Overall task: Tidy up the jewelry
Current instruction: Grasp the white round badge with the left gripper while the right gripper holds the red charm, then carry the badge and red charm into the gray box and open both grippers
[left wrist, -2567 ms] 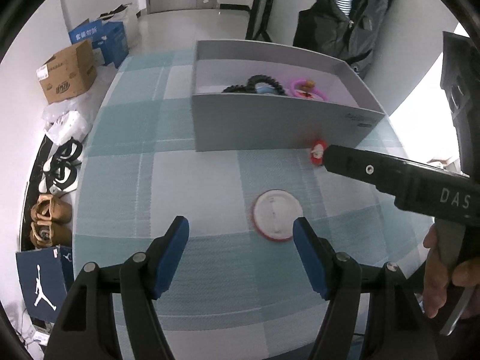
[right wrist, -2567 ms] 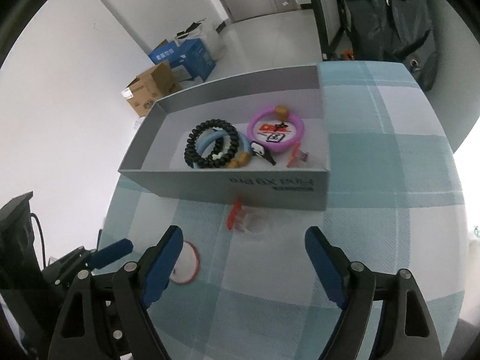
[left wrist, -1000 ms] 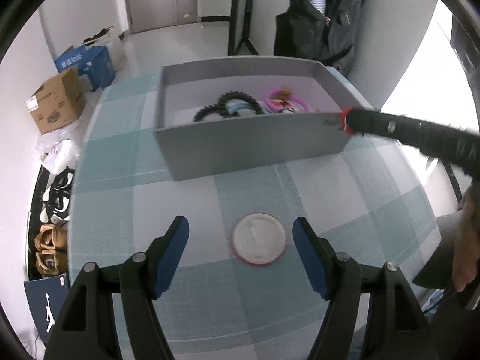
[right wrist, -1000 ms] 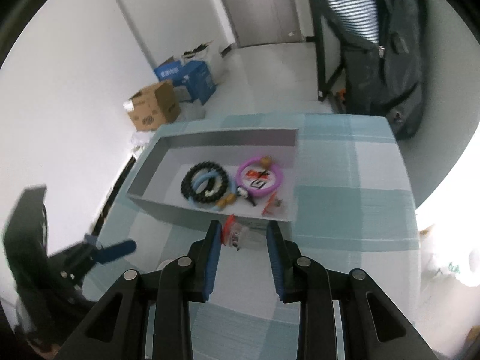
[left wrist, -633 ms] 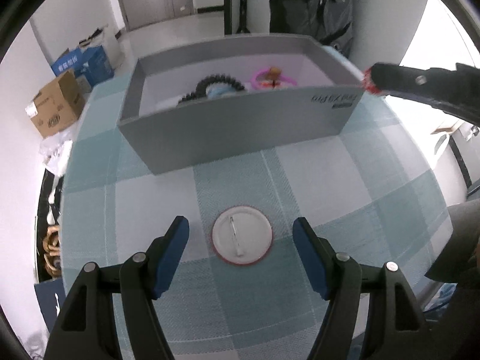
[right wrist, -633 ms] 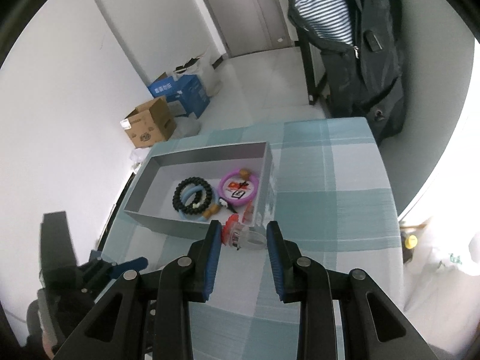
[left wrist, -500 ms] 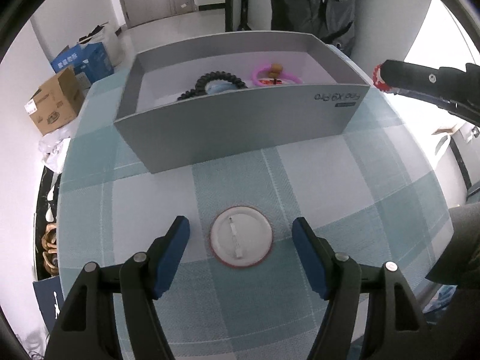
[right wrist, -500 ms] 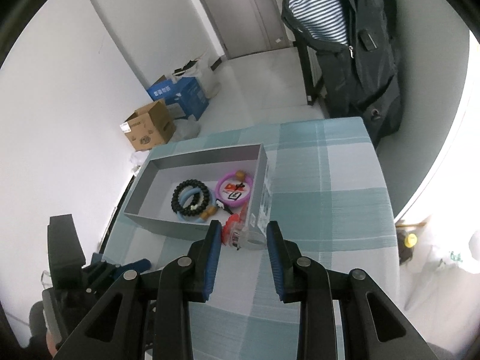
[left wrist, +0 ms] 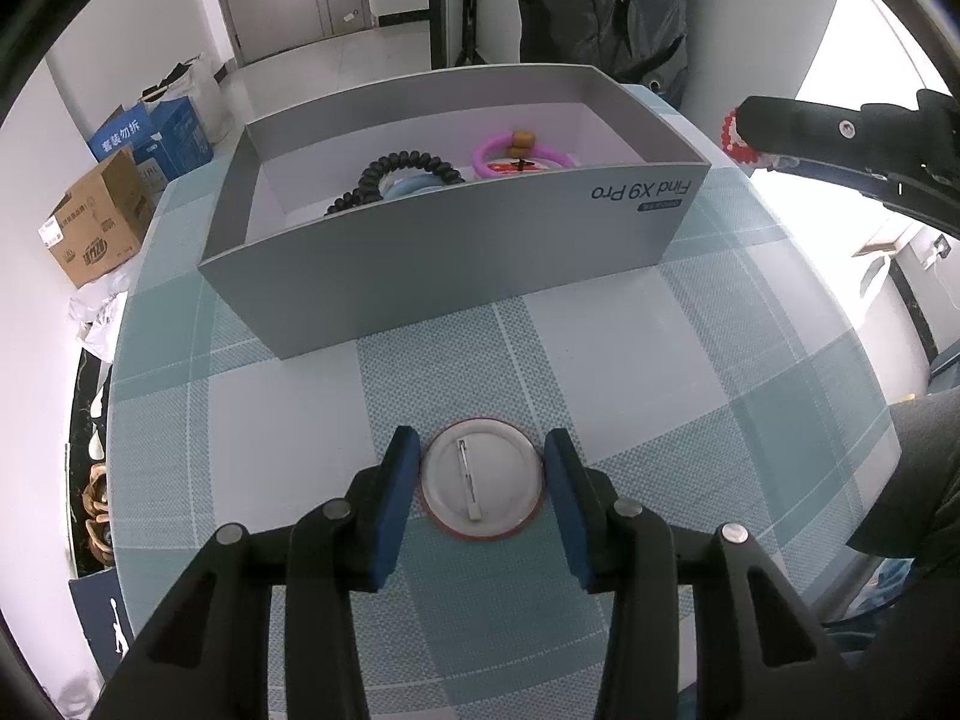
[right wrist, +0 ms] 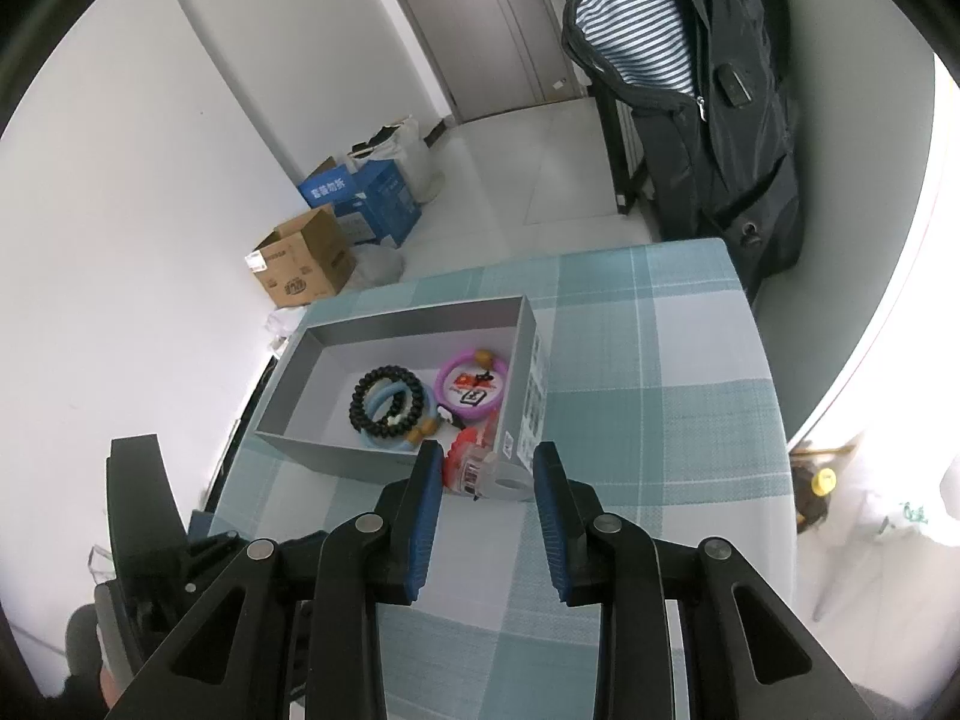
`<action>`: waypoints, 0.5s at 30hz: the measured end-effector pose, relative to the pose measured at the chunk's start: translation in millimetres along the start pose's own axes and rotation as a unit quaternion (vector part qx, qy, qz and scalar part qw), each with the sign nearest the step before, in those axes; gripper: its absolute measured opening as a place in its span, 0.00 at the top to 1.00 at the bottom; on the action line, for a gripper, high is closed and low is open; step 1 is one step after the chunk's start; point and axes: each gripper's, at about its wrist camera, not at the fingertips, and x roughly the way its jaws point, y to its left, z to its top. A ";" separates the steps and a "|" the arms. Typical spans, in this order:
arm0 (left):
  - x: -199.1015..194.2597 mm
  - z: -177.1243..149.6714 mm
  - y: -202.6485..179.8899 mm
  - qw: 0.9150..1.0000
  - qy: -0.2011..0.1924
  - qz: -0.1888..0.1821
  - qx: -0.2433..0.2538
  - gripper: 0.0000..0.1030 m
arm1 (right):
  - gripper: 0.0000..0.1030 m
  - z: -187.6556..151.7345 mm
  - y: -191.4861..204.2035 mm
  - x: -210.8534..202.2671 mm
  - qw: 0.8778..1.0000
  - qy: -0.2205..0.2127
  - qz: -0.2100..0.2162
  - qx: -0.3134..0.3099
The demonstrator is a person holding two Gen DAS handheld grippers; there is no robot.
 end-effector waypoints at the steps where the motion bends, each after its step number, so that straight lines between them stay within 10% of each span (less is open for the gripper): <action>1: 0.0 0.2 -0.2 1.000 0.000 0.000 -0.001 0.64 | 0.72 0.1 0.4 0.6 1.000 0.000 -0.001 0.000; 15: -12.6 6.0 8.3 0.999 -0.021 -0.002 -0.029 0.64 | 0.72 1.1 -0.3 -0.1 1.000 -0.002 0.005 0.007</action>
